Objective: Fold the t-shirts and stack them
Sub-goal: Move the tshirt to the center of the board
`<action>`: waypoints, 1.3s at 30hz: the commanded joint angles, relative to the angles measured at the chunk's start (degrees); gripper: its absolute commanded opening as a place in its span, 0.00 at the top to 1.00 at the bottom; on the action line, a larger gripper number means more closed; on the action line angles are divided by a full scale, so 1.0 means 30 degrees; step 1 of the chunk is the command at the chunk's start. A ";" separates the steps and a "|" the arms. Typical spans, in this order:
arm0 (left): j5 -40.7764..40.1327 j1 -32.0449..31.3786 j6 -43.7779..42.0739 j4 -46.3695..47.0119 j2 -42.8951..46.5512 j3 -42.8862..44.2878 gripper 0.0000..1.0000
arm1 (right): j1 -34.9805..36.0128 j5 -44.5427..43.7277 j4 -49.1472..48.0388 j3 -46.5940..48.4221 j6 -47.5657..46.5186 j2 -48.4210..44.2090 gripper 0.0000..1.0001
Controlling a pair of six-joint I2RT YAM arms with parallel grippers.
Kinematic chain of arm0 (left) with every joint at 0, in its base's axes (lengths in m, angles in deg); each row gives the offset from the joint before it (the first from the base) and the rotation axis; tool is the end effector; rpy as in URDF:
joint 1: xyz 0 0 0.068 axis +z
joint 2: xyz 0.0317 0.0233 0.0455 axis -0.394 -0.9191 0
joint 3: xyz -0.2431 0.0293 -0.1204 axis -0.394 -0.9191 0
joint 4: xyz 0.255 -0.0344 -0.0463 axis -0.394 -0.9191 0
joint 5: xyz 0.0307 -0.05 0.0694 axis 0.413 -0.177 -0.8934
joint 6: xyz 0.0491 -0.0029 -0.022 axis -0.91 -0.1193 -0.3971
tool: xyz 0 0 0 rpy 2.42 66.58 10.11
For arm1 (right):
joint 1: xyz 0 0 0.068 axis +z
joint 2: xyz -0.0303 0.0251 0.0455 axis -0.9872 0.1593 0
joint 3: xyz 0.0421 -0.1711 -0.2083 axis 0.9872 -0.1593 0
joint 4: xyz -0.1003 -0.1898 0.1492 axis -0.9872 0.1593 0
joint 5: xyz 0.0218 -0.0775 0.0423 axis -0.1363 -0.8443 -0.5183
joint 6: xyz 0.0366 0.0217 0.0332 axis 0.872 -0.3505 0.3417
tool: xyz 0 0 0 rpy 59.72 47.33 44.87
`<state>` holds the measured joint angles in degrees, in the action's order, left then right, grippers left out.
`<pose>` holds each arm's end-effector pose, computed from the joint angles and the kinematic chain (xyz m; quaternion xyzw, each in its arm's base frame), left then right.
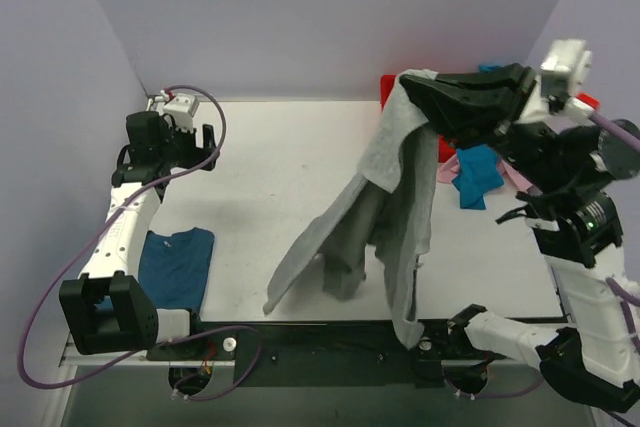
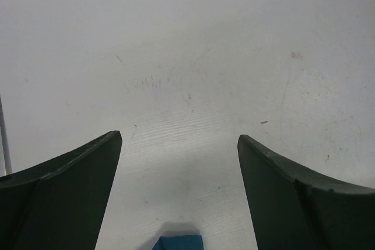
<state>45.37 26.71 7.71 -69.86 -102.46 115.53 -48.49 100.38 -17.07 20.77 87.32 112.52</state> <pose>0.2986 0.0077 0.3258 0.0988 0.8540 -0.0875 0.5032 0.0876 0.0790 0.6170 -0.3534 0.2720 0.3682 0.8158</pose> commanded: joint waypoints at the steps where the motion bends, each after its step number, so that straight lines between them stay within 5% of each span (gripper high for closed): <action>1: -0.0574 0.0120 -0.0293 0.0096 0.0589 0.1376 0.09 | 0.0032 -0.1551 -0.0306 -0.0277 0.0704 0.3842 1.00; 7: 0.2206 -0.0667 -0.1405 -0.1573 0.0588 0.2050 0.28 | -0.0844 -0.4892 0.2184 0.1482 0.1171 0.8385 1.00; 10: 0.3001 -0.2659 -0.3099 -0.2771 0.0647 0.1847 0.29 | -0.2015 -0.4662 0.2245 0.0342 0.2106 0.9563 1.00; 19: -0.2028 -1.0626 -0.6296 -0.4914 -0.1779 -0.1313 0.28 | -0.5768 -0.1763 0.2714 -0.3934 0.3106 1.2758 1.00; 22: -0.3938 -1.2851 -0.7147 -0.4770 -0.3534 -0.2167 0.37 | -0.6003 -0.1321 0.2714 -0.4960 0.2872 1.2876 1.00; 27: -0.6396 -1.3122 -0.7296 -0.2754 -0.6000 -0.2257 0.42 | -0.5975 -0.0765 0.2597 -0.5783 0.2667 1.2555 1.00; 32: -0.3307 -1.3473 -0.7208 -0.2248 -0.6970 -0.1788 0.37 | -0.6004 -0.0851 0.2450 -0.6544 0.2520 1.1999 1.00; 36: -0.3673 -1.3913 -0.7588 -0.1287 -0.7056 -0.2547 0.33 | -0.6033 -0.1553 0.2509 -0.6984 0.2228 1.1442 1.00; 39: -0.5258 -1.3652 -0.7530 -0.1281 -0.8138 -0.2316 0.46 | -0.6062 -0.1818 0.2509 -0.7073 0.2256 1.0712 1.00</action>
<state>32.62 -14.60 -13.91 -77.10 -123.77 108.10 -66.59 95.61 -7.65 -0.30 94.97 150.49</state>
